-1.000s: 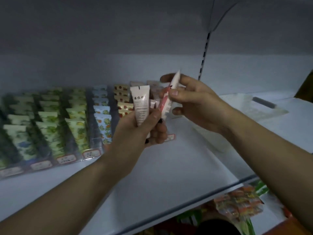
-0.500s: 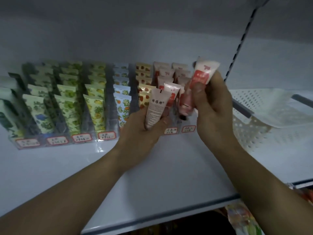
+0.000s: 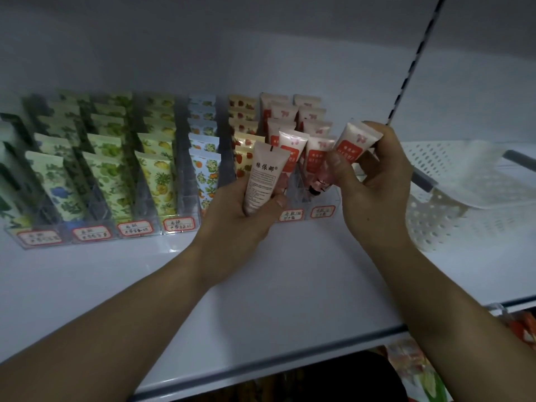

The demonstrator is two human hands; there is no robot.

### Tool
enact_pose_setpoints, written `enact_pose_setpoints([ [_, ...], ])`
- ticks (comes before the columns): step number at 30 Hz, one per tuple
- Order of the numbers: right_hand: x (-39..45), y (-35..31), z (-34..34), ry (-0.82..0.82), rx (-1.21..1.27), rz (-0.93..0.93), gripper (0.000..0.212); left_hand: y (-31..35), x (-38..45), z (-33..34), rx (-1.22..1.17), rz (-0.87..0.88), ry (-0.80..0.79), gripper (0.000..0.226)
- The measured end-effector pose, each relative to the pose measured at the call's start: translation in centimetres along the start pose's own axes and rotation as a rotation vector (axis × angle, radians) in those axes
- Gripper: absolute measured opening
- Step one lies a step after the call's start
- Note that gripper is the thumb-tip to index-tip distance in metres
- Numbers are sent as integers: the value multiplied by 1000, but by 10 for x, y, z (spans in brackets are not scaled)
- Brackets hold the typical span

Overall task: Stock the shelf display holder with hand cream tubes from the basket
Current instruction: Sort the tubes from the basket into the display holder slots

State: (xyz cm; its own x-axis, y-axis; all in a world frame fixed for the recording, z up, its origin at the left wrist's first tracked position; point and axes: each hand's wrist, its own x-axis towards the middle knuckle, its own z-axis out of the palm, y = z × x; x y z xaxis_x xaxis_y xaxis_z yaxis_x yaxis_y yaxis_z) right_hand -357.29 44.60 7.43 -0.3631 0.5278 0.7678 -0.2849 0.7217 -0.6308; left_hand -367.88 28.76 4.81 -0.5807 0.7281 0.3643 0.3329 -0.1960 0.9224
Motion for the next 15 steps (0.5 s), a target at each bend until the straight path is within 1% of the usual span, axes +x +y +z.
enact_pose_setpoints([
  [5,-1,4,2,-132,-148,84,21,-1,-1,-2,28,6,-9,13],
  [7,-2,4,1,-122,-181,90,22,0,-2,-2,25,5,-22,14],
  [10,0,4,-3,-114,-293,99,27,-1,-1,-2,25,-11,-36,16],
  [12,2,4,-4,-127,-364,99,30,-1,-2,-2,34,-1,-57,14],
  [15,3,2,-1,-164,-465,93,32,3,-6,0,66,-1,-112,16],
])
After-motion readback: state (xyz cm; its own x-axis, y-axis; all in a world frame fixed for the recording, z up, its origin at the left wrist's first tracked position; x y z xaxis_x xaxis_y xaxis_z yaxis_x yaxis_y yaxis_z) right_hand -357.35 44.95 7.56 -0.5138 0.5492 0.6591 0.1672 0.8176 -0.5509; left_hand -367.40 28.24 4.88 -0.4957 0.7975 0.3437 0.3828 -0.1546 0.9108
